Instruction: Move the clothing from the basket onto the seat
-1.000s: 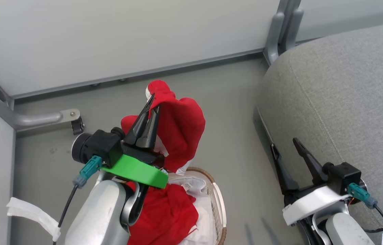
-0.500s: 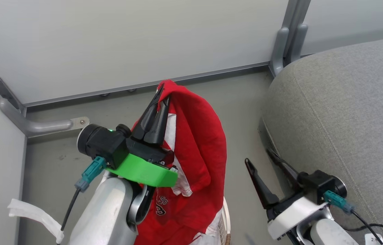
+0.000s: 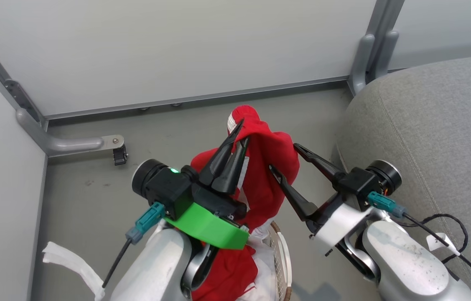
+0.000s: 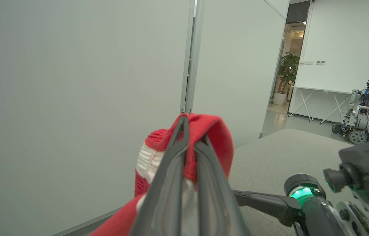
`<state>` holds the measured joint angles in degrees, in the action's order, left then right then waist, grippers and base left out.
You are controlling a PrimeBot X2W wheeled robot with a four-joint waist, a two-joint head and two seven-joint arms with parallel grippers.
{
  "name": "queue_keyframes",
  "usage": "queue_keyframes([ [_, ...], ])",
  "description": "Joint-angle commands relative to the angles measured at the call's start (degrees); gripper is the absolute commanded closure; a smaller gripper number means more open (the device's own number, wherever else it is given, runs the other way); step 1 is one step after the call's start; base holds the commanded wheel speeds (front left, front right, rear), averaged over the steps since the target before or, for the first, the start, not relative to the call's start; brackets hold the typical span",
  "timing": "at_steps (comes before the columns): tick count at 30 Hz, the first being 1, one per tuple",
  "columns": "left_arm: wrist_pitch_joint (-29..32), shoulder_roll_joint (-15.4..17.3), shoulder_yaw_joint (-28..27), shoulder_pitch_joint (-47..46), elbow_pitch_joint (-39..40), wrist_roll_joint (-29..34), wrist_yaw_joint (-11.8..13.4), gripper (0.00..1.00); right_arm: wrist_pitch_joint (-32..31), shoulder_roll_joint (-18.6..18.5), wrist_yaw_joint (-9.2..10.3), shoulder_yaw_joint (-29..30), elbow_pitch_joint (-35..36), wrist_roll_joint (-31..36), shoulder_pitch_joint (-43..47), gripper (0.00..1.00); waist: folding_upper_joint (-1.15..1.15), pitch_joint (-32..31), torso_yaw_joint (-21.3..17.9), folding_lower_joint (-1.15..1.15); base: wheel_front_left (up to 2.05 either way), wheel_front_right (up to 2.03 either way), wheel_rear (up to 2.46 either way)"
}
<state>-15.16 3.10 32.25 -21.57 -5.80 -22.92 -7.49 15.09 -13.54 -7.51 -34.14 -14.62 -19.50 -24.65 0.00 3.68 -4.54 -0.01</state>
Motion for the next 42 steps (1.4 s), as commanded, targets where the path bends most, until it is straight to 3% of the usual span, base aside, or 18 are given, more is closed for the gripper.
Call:
queue_keyframes([
  [1, 0.01, 0.03, 0.66, -0.79, -0.04, -0.59, 0.02, 1.00, 0.10, 0.18, 0.04, -0.35, -0.85, 0.38, -0.98, 0.00, 0.00, 0.27, 0.80, 0.01, 0.00, 0.00, 0.00],
  [4, 0.01, -0.05, 2.12, -1.28, 0.02, -1.28, 0.02, 1.00, 0.10, 1.52, 0.04, -0.71, -2.91, 0.57, -2.56, 0.00, 0.00, 0.56, 1.68, 0.01, 0.00, 0.00, 0.00],
  [5, 0.01, -0.08, 2.47, -1.33, 0.05, -1.51, 0.02, 1.00, 0.10, 1.85, 0.04, -0.85, -3.58, 0.37, -2.83, 0.28, 0.00, 0.63, 1.92, 0.01, 0.00, 0.00, 0.00],
  [6, 0.01, -0.11, 2.84, -1.37, -0.02, -1.76, 0.02, 1.00, 0.10, 2.34, 0.04, -0.86, -4.35, -0.20, -3.00, 0.69, 0.00, 0.73, 2.18, 0.01, 0.00, 0.00, 0.00],
  [7, 0.01, -0.11, 3.04, -1.38, -0.06, -1.91, 0.02, 1.00, 0.09, 2.71, 0.04, -0.96, -5.03, -0.70, -3.06, 1.00, 0.00, 0.81, 2.32, 0.01, 0.00, 0.00, 0.00],
  [15, 0.01, -0.18, 1.83, -1.08, -0.22, -1.56, 0.02, 1.00, 0.10, 4.03, 0.04, 1.03, -5.93, -3.52, -1.38, 1.00, 0.00, 1.19, 1.53, 0.01, 0.00, 0.00, 0.00],
  [16, 0.01, -0.19, 1.51, -0.81, -0.19, -1.43, 0.02, 0.86, 0.10, 4.14, 0.04, 1.56, -5.68, -3.77, -0.96, 1.00, 0.00, 1.18, 1.13, 0.01, 0.00, 0.00, 0.00],
  [17, 0.01, -0.20, 1.06, -0.39, -0.18, -1.09, 0.02, 0.56, 0.09, 4.21, 0.04, 2.28, -5.24, -3.91, -0.53, 1.00, 0.00, 1.23, 0.48, 0.01, 0.00, 0.00, 0.00],
  [18, 0.01, -0.19, 0.83, 0.01, -0.79, -0.93, 0.04, 0.00, 0.10, 4.17, 0.04, 2.85, -4.92, -3.89, -0.14, 1.00, 0.00, 1.27, -0.05, 0.01, 0.00, 0.00, 0.00],
  [27, 0.02, -0.16, 0.51, 0.80, -2.64, 0.16, 0.03, 0.00, 0.10, 4.39, 0.04, 10.37, -0.80, -3.78, 6.74, 1.00, 0.00, 1.48, -8.14, 0.01, 0.00, 0.00, 0.00],
  [42, 0.02, -0.10, 0.28, 1.42, -4.03, 0.69, 0.03, 0.00, 0.10, 4.86, 0.04, 17.01, 4.58, -3.11, 13.26, 1.00, 0.00, 2.93, -23.75, 0.01, 0.00, 0.00, 0.00],
])
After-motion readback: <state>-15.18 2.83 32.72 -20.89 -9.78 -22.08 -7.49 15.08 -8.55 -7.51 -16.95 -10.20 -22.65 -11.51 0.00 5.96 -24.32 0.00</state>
